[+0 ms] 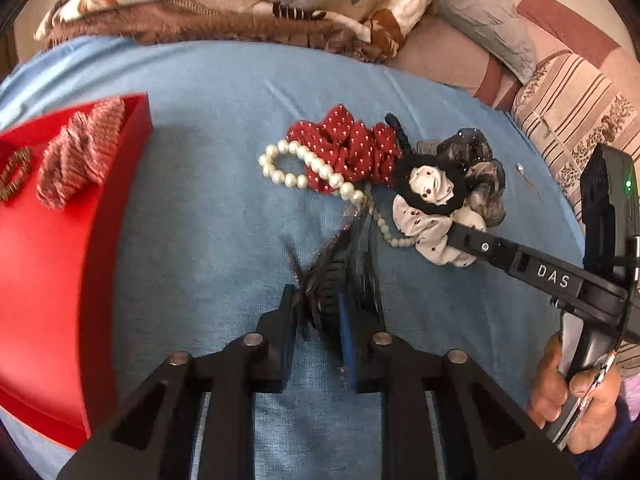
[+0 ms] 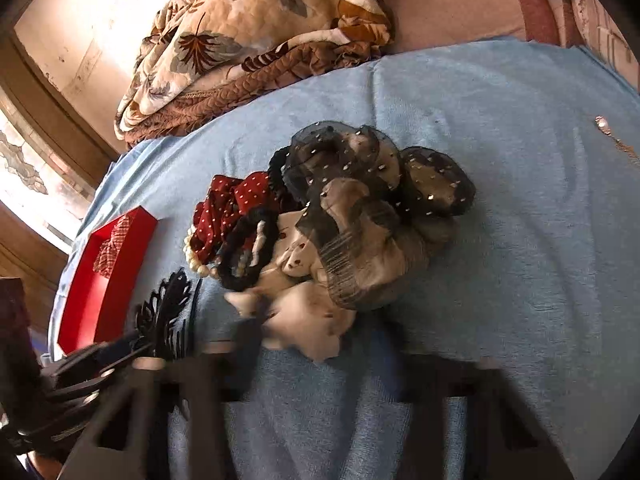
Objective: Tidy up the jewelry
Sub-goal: 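Grasp the black claw clip with the left gripper while the right grasps the white polka-dot scrunchie, then lower the claw clip and white scrunchie into the red tray and open both grippers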
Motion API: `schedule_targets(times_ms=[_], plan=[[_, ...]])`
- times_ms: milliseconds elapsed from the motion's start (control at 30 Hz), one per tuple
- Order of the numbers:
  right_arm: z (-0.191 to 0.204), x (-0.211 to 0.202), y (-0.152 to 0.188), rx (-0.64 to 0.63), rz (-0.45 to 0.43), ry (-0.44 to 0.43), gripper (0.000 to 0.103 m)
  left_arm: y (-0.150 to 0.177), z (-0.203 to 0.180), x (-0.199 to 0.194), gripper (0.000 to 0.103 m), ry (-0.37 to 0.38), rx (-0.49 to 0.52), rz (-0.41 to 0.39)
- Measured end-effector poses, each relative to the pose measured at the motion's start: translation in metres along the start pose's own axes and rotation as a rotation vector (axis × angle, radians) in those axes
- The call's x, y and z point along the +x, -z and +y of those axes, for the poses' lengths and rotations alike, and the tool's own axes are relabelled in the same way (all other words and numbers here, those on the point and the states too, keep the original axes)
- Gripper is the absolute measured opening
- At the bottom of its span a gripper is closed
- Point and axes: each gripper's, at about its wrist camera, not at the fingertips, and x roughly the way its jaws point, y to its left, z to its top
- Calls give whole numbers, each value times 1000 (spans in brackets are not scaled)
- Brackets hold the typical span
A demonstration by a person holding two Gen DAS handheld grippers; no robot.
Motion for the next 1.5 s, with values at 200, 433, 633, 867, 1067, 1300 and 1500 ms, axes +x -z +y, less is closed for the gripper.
schedule_targets(times_ms=[200, 433, 633, 867, 1067, 1300, 1500], plan=[[3, -14, 10, 25, -12, -29, 15, 6, -11, -13, 16, 11, 24, -11], [11, -46, 29, 38, -49, -28, 14, 20, -18, -61, 16, 23, 84, -83], [23, -77, 58, 17, -97, -26, 14, 29, -5, -95, 16, 17, 95, -131], [29, -98, 88, 19, -106, -13, 14, 29, 48, -126, 16, -48, 10, -181], [56, -116, 89, -30, -129, -16, 14, 25, 117, -147, 16, -177, -86, -209], [133, -97, 74, -148, -83, -87, 15, 33, 198, -143, 17, -309, -258, -151], [221, -48, 63, -284, -18, -129, 15, 30, 233, -145, 17, -402, -301, -157]])
